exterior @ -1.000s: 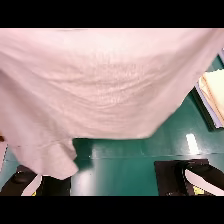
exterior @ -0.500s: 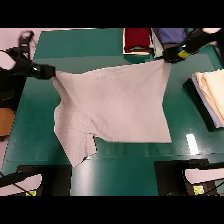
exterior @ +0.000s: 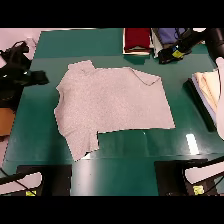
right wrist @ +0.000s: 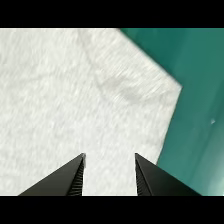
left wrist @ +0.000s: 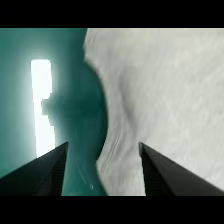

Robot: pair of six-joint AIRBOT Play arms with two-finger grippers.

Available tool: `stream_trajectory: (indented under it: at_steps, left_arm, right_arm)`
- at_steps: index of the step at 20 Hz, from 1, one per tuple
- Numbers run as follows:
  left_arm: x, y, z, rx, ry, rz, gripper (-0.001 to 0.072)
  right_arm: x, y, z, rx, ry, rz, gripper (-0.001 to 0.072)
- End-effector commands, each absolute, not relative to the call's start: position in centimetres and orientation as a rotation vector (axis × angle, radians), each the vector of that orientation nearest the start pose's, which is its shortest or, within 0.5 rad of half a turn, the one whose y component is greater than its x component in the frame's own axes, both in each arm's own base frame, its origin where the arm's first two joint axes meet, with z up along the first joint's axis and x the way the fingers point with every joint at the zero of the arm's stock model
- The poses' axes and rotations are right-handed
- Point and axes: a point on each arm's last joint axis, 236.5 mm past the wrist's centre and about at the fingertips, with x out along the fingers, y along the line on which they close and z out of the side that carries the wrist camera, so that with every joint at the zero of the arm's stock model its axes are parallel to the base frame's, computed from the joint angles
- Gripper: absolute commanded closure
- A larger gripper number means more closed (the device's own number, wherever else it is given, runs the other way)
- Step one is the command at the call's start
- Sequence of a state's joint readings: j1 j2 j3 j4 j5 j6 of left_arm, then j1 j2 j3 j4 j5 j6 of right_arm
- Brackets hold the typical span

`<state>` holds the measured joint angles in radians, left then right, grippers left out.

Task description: Fold the shirts.

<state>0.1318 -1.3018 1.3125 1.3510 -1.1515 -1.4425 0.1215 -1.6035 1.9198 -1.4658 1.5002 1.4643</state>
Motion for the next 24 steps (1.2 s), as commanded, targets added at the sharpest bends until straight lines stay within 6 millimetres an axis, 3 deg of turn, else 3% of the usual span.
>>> stream_trajectory:
  at_steps: [1,4,7,9,12,18,20,21,22,23,24]
  left_arm:
    - [34.9,3.0,3.1,-0.232,1.262,-0.024,0.0182]
    - [28.0,1.0,-2.1,-0.304,1.396,-0.035,0.0182]
    - [24.6,-2.4,-6.0,-0.460,1.451,-0.075,0.0181]
    - [24.0,-3.7,-7.7,-0.542,1.442,-0.072,0.0182]
    - [24.7,-4.3,-8.5,-0.615,1.393,-0.056,0.0182]
    - [26.1,-7.2,-7.5,-0.721,1.333,-0.152,0.0185]
    - [25.7,-8.6,-7.5,-0.672,1.349,-0.203,0.0293]
    - [25.5,-9.2,-7.5,-0.647,1.356,-0.223,0.0293]
    - [25.6,-9.6,-7.4,-0.629,1.358,-0.235,0.0380]
    - [25.8,-9.6,-7.1,-0.619,1.352,-0.242,0.0628]
    - [26.2,-9.2,-6.5,-0.588,1.339,-0.244,0.0682]
  right_arm:
    - [42.4,10.7,11.0,-0.025,1.252,0.407,0.0342]
    - [39.5,13.3,10.5,0.061,1.254,0.503,0.0342]
    - [38.6,14.2,10.3,0.083,1.221,0.517,0.0343]
    - [38.2,14.2,10.4,0.086,1.204,0.513,0.0343]
    - [37.8,14.2,10.7,0.085,1.197,0.512,0.0343]
    - [38.1,14.2,10.9,0.087,1.180,0.509,0.0345]
    - [38.1,14.2,10.9,0.087,1.180,0.509,0.0345]
    - [38.1,14.1,10.9,0.087,1.182,0.507,0.0345]
    - [38.0,13.8,10.8,0.090,1.191,0.502,0.0345]
    - [37.7,13.3,10.7,0.094,1.209,0.497,0.0345]
    - [37.4,12.5,10.4,0.102,1.233,0.484,0.0345]
